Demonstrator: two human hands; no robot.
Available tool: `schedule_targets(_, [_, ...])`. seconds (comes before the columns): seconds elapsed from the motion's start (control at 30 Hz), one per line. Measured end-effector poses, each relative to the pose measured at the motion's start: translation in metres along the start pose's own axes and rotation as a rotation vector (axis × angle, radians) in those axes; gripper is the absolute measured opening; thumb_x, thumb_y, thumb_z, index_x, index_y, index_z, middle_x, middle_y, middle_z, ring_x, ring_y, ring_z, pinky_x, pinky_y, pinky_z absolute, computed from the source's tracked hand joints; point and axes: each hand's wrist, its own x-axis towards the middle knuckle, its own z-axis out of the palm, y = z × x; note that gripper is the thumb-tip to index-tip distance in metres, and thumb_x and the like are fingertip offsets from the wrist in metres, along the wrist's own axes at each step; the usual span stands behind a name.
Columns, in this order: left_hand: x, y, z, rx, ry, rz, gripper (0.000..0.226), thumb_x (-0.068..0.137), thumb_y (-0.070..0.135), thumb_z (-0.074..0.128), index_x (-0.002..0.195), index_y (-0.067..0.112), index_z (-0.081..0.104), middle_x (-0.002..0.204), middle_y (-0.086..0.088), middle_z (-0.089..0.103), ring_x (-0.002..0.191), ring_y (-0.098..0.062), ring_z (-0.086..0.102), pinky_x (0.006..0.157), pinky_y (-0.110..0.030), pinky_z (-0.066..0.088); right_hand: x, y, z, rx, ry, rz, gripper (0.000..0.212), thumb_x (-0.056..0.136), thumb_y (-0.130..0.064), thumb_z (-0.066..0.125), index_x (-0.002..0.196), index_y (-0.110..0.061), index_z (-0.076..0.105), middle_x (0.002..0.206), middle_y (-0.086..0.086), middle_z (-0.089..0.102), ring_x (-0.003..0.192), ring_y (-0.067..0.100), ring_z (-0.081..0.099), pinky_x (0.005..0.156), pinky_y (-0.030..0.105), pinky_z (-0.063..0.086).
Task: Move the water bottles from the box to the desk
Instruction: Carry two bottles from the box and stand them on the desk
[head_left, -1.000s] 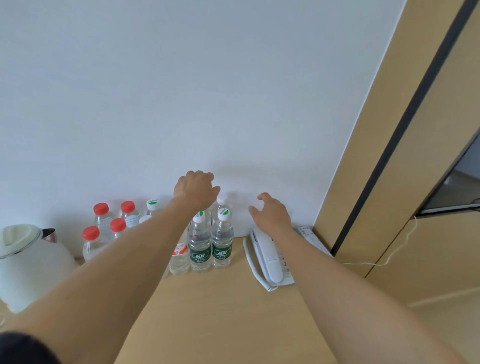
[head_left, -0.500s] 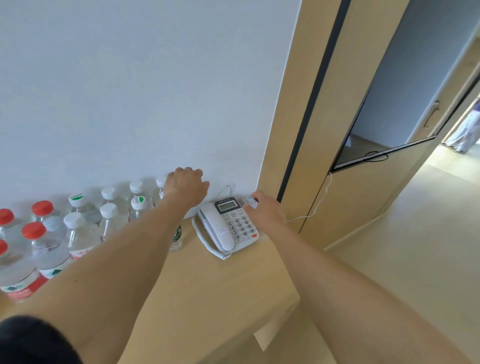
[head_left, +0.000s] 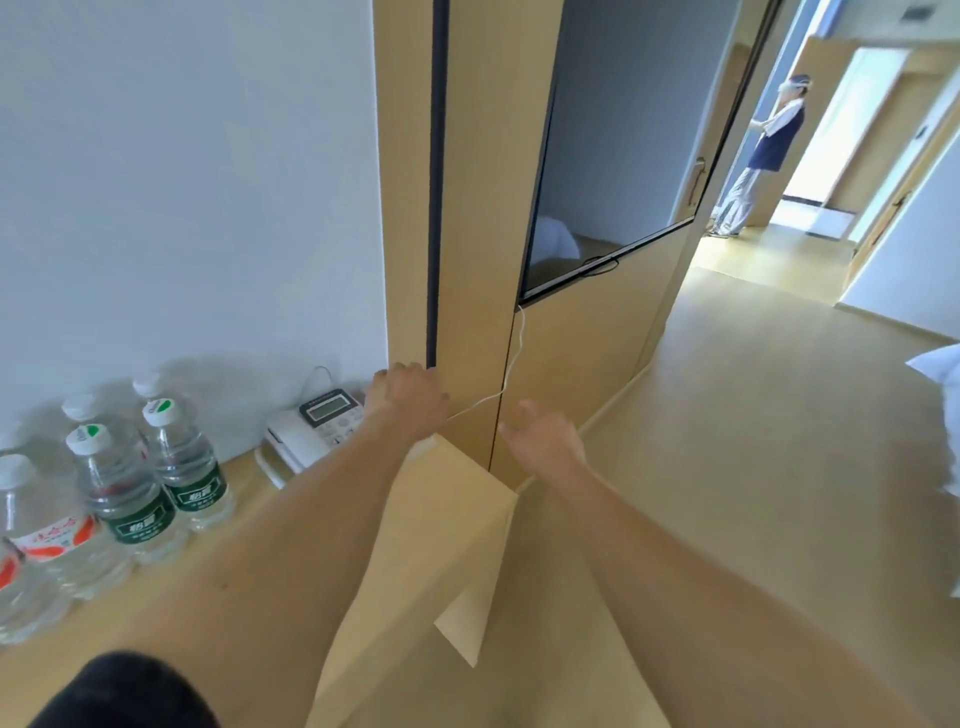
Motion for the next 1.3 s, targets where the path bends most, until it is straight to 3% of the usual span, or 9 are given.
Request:
schedule_targets(0.13, [-0.011, 0.076, 0.014, -0.04, -0.058, 0.1, 0.039, 0.103, 0.039, 0.037, 0.121, 0.013, 0.059, 0.118, -0.011, 0.063, 0.111, -0.031, 0.057, 0.089, -0.042, 0.043, -0.02, 0.081, -0.026, 0.041, 0.015, 0.104, 0.055, 0.096, -0.045, 0.057, 0.146, -0.024, 0.047, 0.141, 0.009, 0.055, 0.13, 0.031, 0.051, 0.103, 0.038, 0.045])
schedule_targets(0.3, [-0.039, 0.172, 0.039, -0.078, -0.17, 0.173, 0.048, 0.104, 0.046, 0.036, 0.138, 0.018, 0.053, 0.137, -0.008, 0.057, 0.128, -0.03, 0.05, 0.103, -0.043, 0.039, -0.058, 0.183, -0.054, 0.032, 0.043, 0.268, 0.052, 0.094, -0.041, 0.06, 0.141, -0.021, 0.051, 0.137, 0.016, 0.057, 0.129, 0.034, 0.051, 0.104, 0.037, 0.043])
schedule_targets(0.67, [-0.085, 0.373, 0.076, -0.058, -0.312, 0.451, 0.054, 0.102, 0.055, 0.037, 0.145, 0.024, 0.048, 0.151, -0.007, 0.047, 0.137, -0.029, 0.045, 0.111, -0.04, 0.037, -0.169, 0.371, -0.135, -0.004, 0.122, 0.572, 0.057, 0.097, -0.052, 0.052, 0.146, -0.023, 0.045, 0.144, 0.01, 0.055, 0.134, 0.029, 0.049, 0.106, 0.037, 0.042])
schedule_targets(0.97, [-0.09, 0.499, 0.092, 0.02, -0.305, 0.65, 0.052, 0.102, 0.055, 0.034, 0.145, 0.027, 0.045, 0.15, -0.005, 0.047, 0.138, -0.027, 0.044, 0.114, -0.038, 0.032, -0.201, 0.447, -0.173, 0.071, 0.181, 0.716, 0.06, 0.096, -0.055, 0.05, 0.147, -0.026, 0.042, 0.141, 0.005, 0.055, 0.131, 0.026, 0.05, 0.102, 0.041, 0.046])
schedule_targets(1.3, [-0.027, 0.586, 0.119, 0.0, -0.358, 0.697, 0.054, 0.101, 0.056, 0.035, 0.15, 0.031, 0.04, 0.156, -0.003, 0.041, 0.143, -0.024, 0.038, 0.116, -0.036, 0.025, -0.142, 0.501, -0.203, 0.057, 0.185, 0.799, 0.065, 0.094, -0.061, 0.049, 0.15, -0.03, 0.038, 0.144, 0.002, 0.052, 0.129, 0.025, 0.052, 0.1, 0.042, 0.049])
